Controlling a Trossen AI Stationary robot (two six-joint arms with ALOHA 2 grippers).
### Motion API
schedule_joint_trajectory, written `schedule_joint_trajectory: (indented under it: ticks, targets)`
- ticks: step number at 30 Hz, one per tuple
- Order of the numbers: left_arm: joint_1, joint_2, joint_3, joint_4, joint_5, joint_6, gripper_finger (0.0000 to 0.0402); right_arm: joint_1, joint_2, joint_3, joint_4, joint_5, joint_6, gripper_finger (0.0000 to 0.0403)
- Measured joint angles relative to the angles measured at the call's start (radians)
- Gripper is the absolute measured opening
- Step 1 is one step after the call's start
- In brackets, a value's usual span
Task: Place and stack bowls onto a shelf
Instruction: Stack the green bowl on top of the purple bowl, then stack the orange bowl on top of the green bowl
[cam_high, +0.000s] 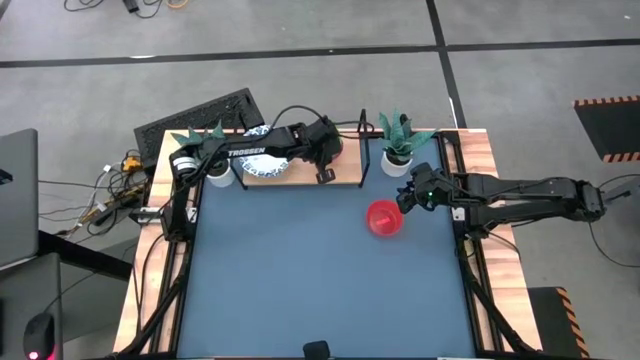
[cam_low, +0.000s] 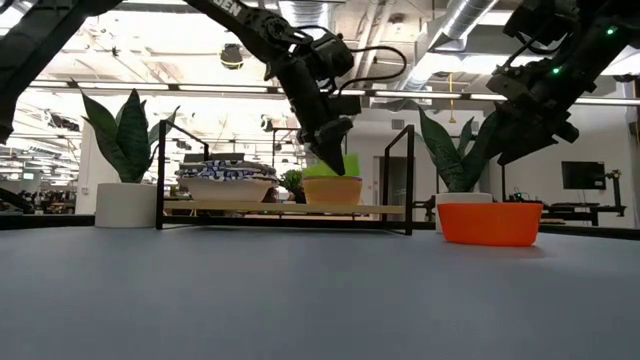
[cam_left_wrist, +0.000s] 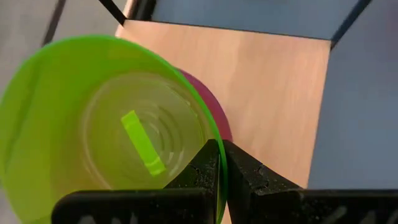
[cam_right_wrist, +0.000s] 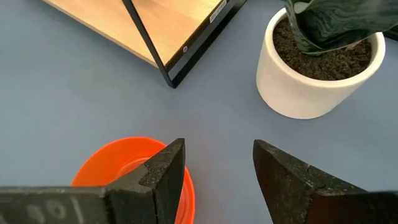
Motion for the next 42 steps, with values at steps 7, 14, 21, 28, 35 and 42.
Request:
schedule_joint_trajectory:
  ticks: [7,14,21,28,35,42]
  targets:
    - [0.000,-0.001,0.000,0.020,-0.027,0.015,0.0017,0.000,0.000,0.000,0.000,0.000,-0.005,0.0215]
    - [-0.005,-0.001,0.000,0.007,-0.014,0.026,0.0092,0.000,0.000,0.000,0.000,-0.001,-0.008,0.0215]
    - [-0.034,-0.034,0.000,0.016,-0.030,0.026,0.0139,0.000,0.000,0.000,-0.001,-0.001,-0.011,0.0215]
    - [-0.113,-0.104,0.000,0.041,0.170,0.180,0.0144,0.000,0.000,0.000,-0.002,-0.002,-0.022,0.0215]
    - [-0.234,-0.078,0.000,0.116,0.303,0.360,0.0144,0.000,0.000,0.000,-0.001,-0.002,-0.027,0.0215]
    - [-0.304,0.018,0.000,0.272,0.306,0.415,0.0144,0.001,0.000,0.000,-0.002,-0.027,-0.027,0.0215]
